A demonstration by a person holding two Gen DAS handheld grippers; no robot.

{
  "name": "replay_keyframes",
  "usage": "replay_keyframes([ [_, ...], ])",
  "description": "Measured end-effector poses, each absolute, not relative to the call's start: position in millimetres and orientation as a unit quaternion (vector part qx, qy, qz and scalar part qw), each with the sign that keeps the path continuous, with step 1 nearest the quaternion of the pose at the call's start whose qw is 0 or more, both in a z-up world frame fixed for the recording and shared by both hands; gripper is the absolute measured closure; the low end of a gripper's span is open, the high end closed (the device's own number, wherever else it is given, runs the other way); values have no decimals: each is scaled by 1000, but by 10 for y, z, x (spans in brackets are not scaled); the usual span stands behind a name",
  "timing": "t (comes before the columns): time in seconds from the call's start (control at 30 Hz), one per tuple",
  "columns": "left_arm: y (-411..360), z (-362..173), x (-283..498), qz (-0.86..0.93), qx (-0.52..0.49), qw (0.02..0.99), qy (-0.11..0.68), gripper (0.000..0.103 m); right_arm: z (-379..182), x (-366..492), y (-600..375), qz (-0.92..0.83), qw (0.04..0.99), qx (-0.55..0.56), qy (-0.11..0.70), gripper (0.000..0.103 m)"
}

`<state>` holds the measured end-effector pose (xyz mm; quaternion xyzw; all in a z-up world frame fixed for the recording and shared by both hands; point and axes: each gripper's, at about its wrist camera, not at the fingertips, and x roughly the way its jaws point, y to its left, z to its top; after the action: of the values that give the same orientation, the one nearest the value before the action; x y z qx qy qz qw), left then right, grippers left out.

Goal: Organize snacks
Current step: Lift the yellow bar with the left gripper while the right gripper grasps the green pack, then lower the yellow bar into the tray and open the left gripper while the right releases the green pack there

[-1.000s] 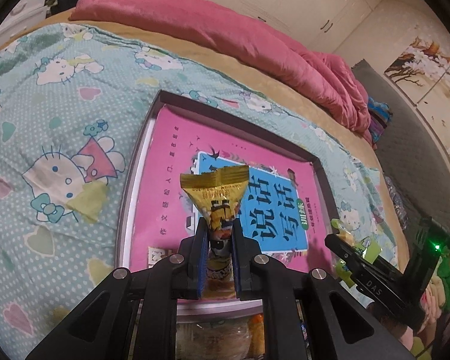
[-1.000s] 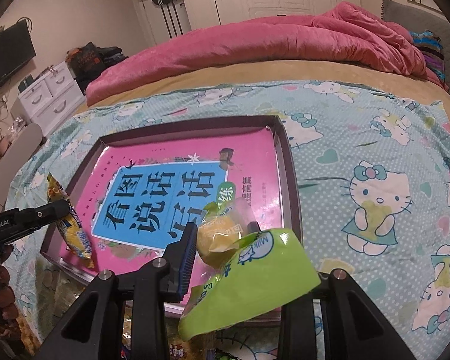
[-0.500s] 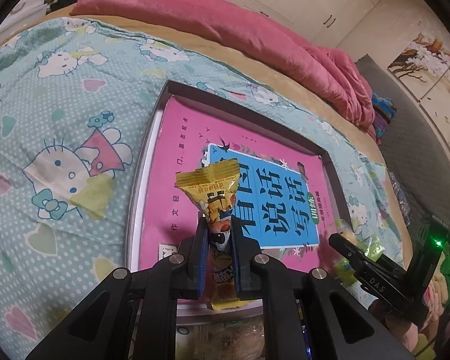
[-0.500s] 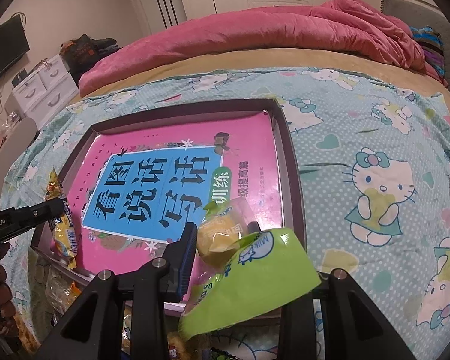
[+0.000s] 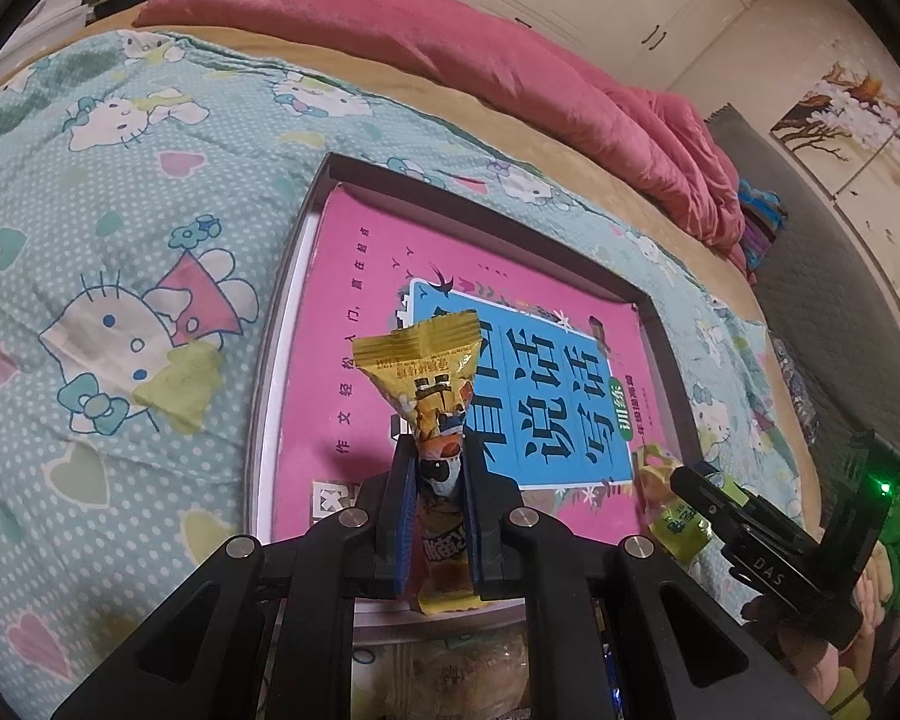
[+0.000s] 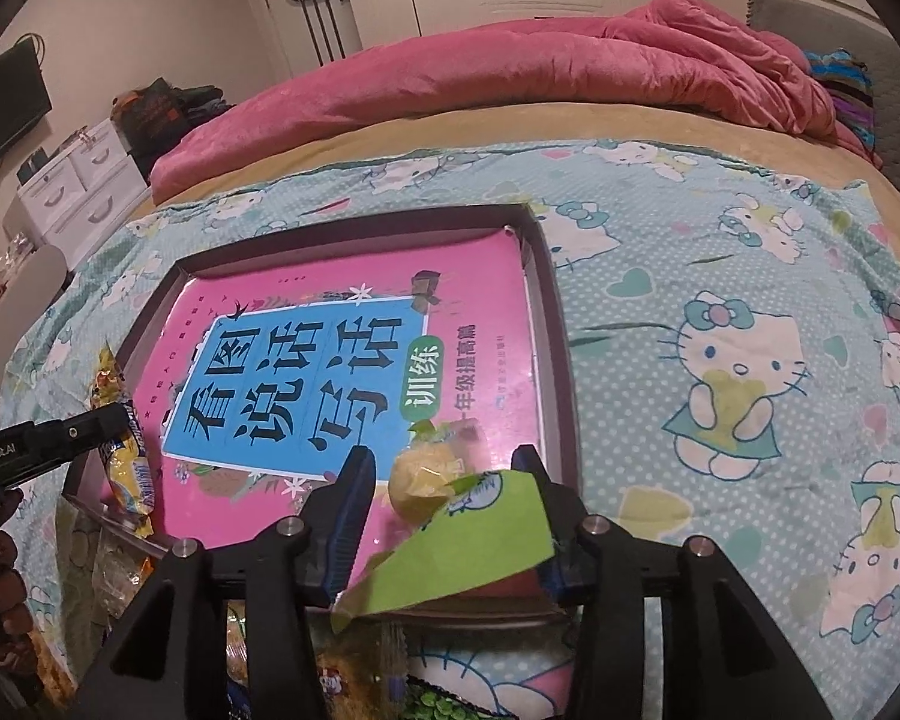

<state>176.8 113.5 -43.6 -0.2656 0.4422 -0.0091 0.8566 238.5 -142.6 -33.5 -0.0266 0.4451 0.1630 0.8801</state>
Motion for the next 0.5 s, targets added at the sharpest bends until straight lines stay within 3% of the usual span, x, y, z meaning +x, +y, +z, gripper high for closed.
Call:
replay_keyframes([
  [0.23,1144,-426,1750,-5,-265,857,443,83,-257,2294,-1464,157,886,-29,436,50],
  [0.4,1159,-420,1723,-5,-266,856,444,67,-206,2228,-1487,154,889,-33,430,50],
  [0.5,1163,-410,1698,-7,-265,856,443,66,-170,2174,-1527,152,890,-31,428,50],
])
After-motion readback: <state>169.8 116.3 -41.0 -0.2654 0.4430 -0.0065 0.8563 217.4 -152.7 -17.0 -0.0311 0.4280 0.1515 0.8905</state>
